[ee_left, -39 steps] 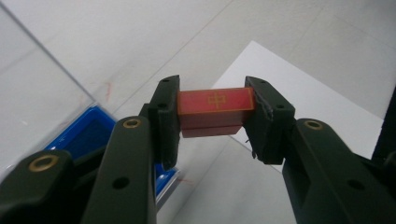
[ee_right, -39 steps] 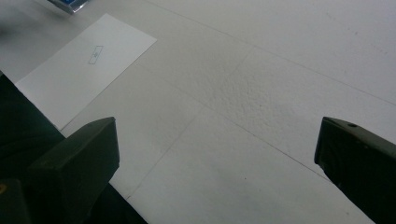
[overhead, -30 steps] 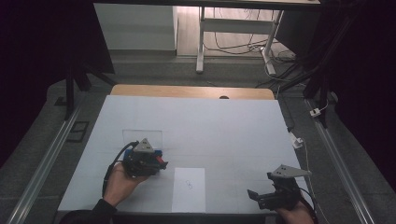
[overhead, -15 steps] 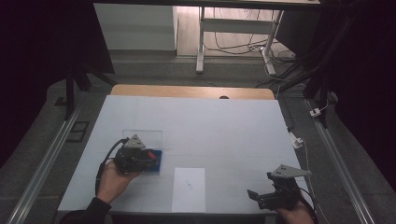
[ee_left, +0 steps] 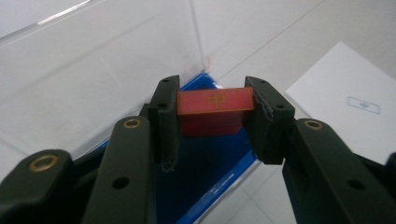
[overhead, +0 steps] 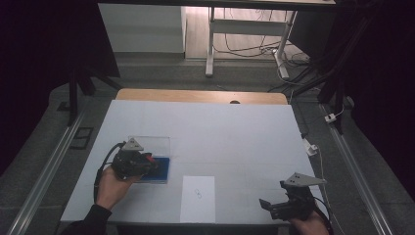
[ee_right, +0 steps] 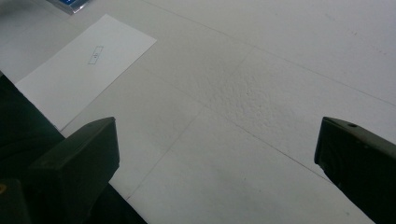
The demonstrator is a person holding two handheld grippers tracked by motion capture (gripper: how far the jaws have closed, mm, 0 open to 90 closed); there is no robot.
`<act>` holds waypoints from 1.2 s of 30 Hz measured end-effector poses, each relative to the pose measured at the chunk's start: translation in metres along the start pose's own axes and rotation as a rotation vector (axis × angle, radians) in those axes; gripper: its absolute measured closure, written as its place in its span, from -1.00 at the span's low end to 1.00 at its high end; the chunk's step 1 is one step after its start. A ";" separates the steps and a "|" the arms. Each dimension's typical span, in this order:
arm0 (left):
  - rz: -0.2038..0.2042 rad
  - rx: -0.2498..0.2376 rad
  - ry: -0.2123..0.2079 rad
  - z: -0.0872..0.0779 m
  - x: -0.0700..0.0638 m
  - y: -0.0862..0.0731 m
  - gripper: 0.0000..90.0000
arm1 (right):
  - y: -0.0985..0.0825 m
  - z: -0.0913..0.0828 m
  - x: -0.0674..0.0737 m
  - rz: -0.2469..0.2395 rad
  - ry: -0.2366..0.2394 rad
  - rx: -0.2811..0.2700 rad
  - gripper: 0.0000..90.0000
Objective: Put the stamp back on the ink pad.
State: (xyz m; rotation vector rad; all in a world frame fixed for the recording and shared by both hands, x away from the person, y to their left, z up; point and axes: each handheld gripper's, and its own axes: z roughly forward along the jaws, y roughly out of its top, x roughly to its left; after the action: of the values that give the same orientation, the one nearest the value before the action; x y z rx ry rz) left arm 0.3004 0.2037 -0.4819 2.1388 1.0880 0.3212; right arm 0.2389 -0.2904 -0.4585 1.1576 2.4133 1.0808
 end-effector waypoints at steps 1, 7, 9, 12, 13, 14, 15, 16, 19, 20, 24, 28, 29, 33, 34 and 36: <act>0.001 0.004 0.006 0.001 0.001 0.000 0.29 | 0.000 0.000 0.000 -0.001 -0.001 0.003 -1.00; -0.002 0.027 0.031 0.005 0.006 -0.003 0.29 | 0.000 0.000 0.000 0.005 0.000 -0.001 -1.00; -0.005 0.033 0.035 0.007 0.008 -0.004 0.29 | 0.000 0.000 0.000 0.005 0.000 -0.001 -1.00; -0.007 0.040 0.038 0.010 0.011 -0.005 0.29 | 0.000 0.000 0.000 0.002 0.000 0.000 -1.00; -0.007 0.044 0.039 0.011 0.012 -0.005 0.29 | 0.000 0.000 0.000 0.002 0.000 0.000 -1.00; -0.006 0.049 0.038 0.012 0.012 -0.006 0.29 | 0.000 0.000 0.000 0.001 0.000 0.000 -1.00; -0.009 0.053 0.037 0.013 0.013 -0.006 0.29 | 0.000 0.000 0.000 0.000 -0.001 0.003 -1.00; -0.010 0.058 0.037 0.013 0.013 -0.006 0.29 | 0.000 0.000 0.000 0.000 -0.001 0.003 -1.00; -0.013 0.068 0.036 0.016 0.015 -0.007 0.29 | 0.000 0.000 0.000 0.000 0.000 0.000 -1.00; -0.013 0.074 0.034 0.017 0.015 -0.007 0.29 | 0.000 0.000 0.000 0.000 0.000 0.000 -1.00; 0.005 0.091 0.034 0.022 0.015 -0.009 0.29 | 0.000 0.000 0.000 -0.002 -0.001 0.003 -1.00; 0.012 0.090 0.037 0.023 0.015 -0.009 0.28 | 0.000 0.000 0.000 -0.004 -0.001 0.003 -1.00; 0.009 0.088 0.036 0.022 0.015 -0.009 0.28 | 0.000 0.000 0.000 -0.004 -0.001 0.002 -1.00; 0.001 0.088 0.034 0.022 0.015 -0.009 0.28 | 0.000 0.000 0.000 -0.003 -0.001 0.002 -1.00; 0.001 0.090 0.034 0.022 0.015 -0.009 0.28 | 0.000 0.000 0.000 -0.004 -0.001 0.003 -1.00; 0.000 0.092 0.034 0.022 0.015 -0.009 0.27 | 0.000 0.000 0.000 -0.003 -0.001 0.002 -1.00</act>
State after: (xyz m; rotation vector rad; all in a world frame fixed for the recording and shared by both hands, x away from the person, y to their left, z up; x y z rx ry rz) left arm 0.3152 0.2082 -0.5056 2.2219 1.1418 0.3143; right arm 0.2389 -0.2904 -0.4584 1.1544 2.4155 1.0763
